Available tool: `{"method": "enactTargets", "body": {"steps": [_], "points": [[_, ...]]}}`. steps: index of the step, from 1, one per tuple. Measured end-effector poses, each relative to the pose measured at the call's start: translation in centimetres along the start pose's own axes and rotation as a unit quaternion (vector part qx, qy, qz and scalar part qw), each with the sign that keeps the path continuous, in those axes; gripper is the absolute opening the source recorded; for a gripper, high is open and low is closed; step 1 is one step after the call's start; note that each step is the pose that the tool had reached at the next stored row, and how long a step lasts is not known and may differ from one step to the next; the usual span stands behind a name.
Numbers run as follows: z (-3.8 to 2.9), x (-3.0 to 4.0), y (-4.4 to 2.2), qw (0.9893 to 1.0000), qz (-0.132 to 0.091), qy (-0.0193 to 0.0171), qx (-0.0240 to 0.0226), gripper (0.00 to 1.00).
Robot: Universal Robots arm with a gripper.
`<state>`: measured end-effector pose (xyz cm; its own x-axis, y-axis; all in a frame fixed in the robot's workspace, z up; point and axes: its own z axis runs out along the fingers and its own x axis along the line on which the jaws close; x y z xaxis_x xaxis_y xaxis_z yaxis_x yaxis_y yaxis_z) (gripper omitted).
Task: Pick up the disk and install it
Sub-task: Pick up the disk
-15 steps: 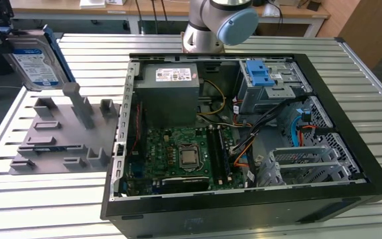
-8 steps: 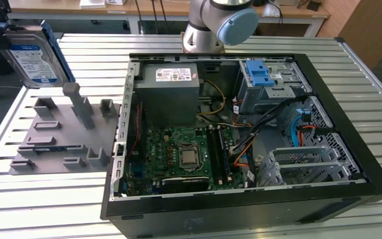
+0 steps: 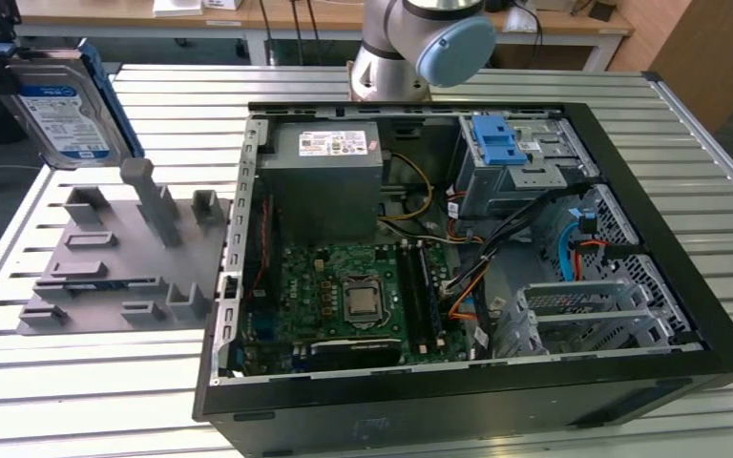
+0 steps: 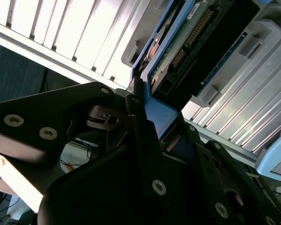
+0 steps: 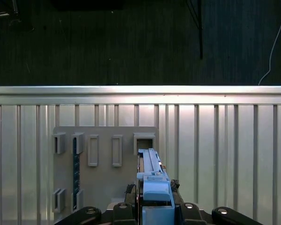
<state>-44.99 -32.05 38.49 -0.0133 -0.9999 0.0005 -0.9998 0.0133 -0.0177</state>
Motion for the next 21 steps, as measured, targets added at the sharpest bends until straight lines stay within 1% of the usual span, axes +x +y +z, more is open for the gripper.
{"method": "enactTargets", "body": {"steps": [3, 6, 15, 21], "points": [[-0.03, 0.0, 0.0, 1.0, 0.0, 0.0, 0.0, 0.36], [-0.33, 0.0, 0.0, 1.0, 0.0, 0.0001, -0.0001, 0.36], [-2.0, 0.0, -0.03, 1.0, 0.0, 0.0, 0.0, 0.36], [-2.94, 0.0, -0.05, 1.0, 0.0, 0.0, 0.0, 0.36]]}}
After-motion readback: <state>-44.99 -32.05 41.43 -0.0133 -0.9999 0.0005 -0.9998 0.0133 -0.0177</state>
